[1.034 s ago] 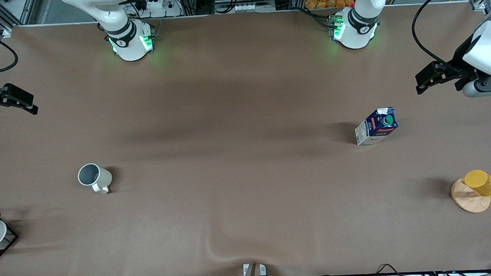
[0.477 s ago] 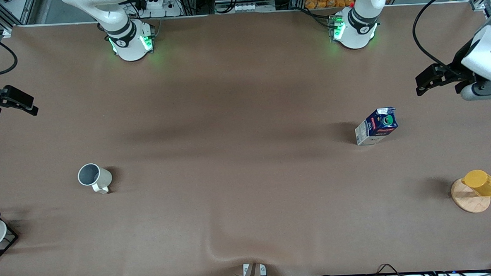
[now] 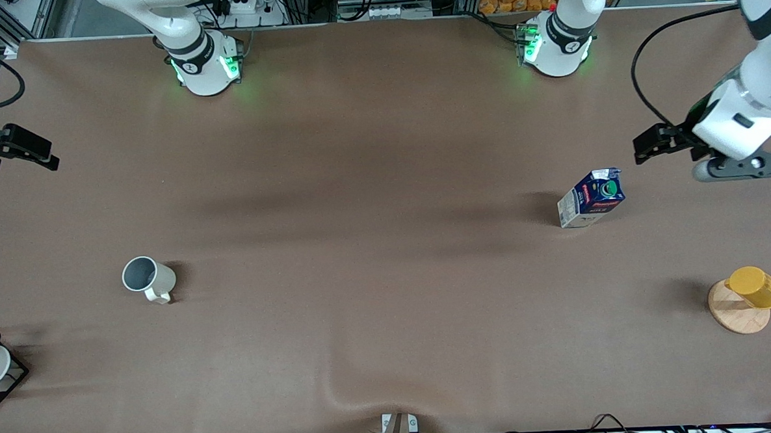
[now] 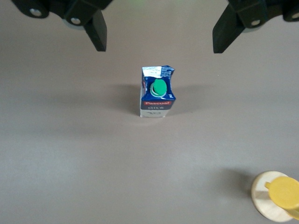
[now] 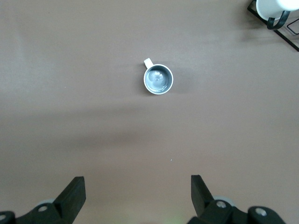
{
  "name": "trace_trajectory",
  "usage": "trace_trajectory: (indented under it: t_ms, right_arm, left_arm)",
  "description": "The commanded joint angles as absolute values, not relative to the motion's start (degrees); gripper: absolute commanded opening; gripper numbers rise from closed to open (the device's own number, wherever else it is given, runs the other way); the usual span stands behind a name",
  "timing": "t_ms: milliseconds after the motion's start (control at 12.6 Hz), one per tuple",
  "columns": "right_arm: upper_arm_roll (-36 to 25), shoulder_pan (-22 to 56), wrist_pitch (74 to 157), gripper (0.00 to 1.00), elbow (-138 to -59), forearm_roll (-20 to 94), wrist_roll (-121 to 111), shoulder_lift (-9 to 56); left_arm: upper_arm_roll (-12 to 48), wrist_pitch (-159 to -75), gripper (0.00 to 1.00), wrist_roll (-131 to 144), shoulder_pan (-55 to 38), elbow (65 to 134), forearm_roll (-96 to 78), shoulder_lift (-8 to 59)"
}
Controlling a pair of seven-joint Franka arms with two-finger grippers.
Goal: Place milk next to cup
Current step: 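Move the left gripper toward the milk carton while the right gripper reaches the mug, then grasp the milk carton with the left gripper while the right gripper grasps the mug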
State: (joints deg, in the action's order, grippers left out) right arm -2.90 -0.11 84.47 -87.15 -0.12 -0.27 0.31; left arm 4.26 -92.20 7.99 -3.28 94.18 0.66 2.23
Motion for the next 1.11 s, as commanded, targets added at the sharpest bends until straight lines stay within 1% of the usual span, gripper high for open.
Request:
trace_trajectory:
  t_ms: [0, 159, 318, 477, 557, 795, 1034]
  right_arm:
    - [-3.16, -0.87, 84.28, 1.0, -86.13, -1.32, 0.26, 6.3]
    - [-3.08, -5.25, 86.21, 1.0, -86.13, -0.88, 0.18, 11.48]
    - [-2.99, -8.25, 91.99, 1.0, -86.13, -0.18, 0.09, 16.07]
    - [-2.9, -7.3, 93.86, 1.0, -86.13, -0.61, 0.09, 19.76]
    - [-2.9, -6.51, 95.78, 1.0, -85.44, -0.62, 0.09, 22.04]
    - [-2.9, -5.28, 100.89, 1.0, -85.17, -1.05, 0.09, 27.93]
    - [-2.81, -5.45, 104.41, 1.0, -85.17, -0.18, 0.18, 32.51]
  left_arm:
    - [5.18, -94.04, 1.0, 9.05, -3.34, 98.69, 0.17, 0.35]
    - [5.19, -97.71, 1.0, 8.62, -2.9, 104.12, 0.7, -0.43]
    - [5.19, -101.41, 1.0, 8.79, -2.9, 108.26, 0.79, -0.7]
    - [5.1, -105.01, 1.0, 8.88, -2.03, 112.13, 0.79, -0.44]
    - [5.18, -105.99, 1.0, 9.05, -1.5, 113.19, 0.79, 0.17]
    - [5.18, -112.57, 1.0, 9.05, -1.49, 118.81, 0.79, 1.05]
    - [5.1, -115.39, 1.0, 9.05, -1.49, 121.46, 0.79, 1.23]
